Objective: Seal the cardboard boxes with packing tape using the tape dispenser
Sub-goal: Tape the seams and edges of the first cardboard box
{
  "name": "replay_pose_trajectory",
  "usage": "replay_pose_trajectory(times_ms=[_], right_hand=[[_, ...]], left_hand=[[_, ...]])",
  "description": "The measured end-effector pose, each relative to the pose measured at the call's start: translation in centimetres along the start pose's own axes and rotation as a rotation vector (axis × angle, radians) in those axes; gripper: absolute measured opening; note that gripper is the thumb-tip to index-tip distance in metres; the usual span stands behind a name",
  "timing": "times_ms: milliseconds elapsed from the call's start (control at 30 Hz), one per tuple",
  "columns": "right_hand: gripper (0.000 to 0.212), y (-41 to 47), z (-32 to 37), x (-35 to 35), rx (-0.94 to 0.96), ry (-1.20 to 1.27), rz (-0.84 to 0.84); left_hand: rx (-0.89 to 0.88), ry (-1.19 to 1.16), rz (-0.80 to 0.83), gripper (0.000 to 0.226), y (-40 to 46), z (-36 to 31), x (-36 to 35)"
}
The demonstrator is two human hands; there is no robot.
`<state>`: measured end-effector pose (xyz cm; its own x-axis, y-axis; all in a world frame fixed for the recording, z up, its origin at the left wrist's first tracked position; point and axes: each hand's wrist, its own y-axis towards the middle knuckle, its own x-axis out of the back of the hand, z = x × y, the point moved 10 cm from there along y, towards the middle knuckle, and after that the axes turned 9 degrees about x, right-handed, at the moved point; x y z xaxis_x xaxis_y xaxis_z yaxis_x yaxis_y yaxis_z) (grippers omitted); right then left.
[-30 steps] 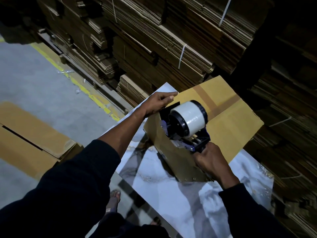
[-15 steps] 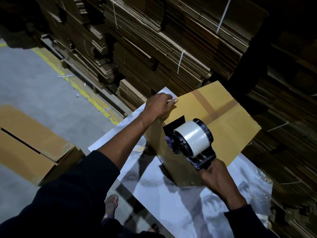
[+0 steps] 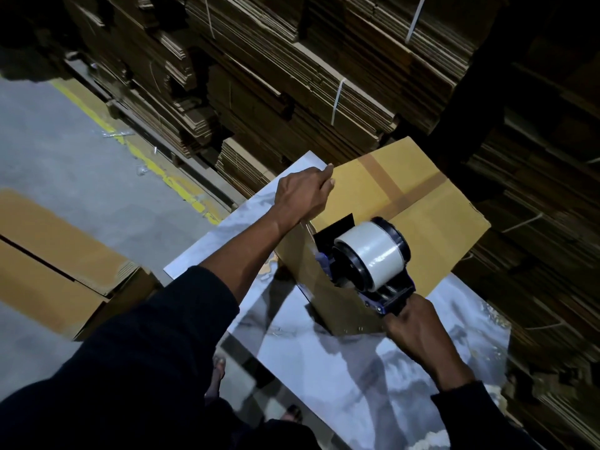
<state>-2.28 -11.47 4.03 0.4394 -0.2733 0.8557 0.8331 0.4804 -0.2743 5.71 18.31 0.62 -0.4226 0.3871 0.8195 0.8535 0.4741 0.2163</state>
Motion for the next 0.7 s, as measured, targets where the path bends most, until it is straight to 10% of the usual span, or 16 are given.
replay_pose_trajectory(times_ms=[700], right_hand=[[0.033, -3.2, -1.4, 0.5, -0.002, -0.001, -0.088]], left_hand=[[-0.150, 0.242, 0.141, 0.064, -2.9, -4.6, -1.5]])
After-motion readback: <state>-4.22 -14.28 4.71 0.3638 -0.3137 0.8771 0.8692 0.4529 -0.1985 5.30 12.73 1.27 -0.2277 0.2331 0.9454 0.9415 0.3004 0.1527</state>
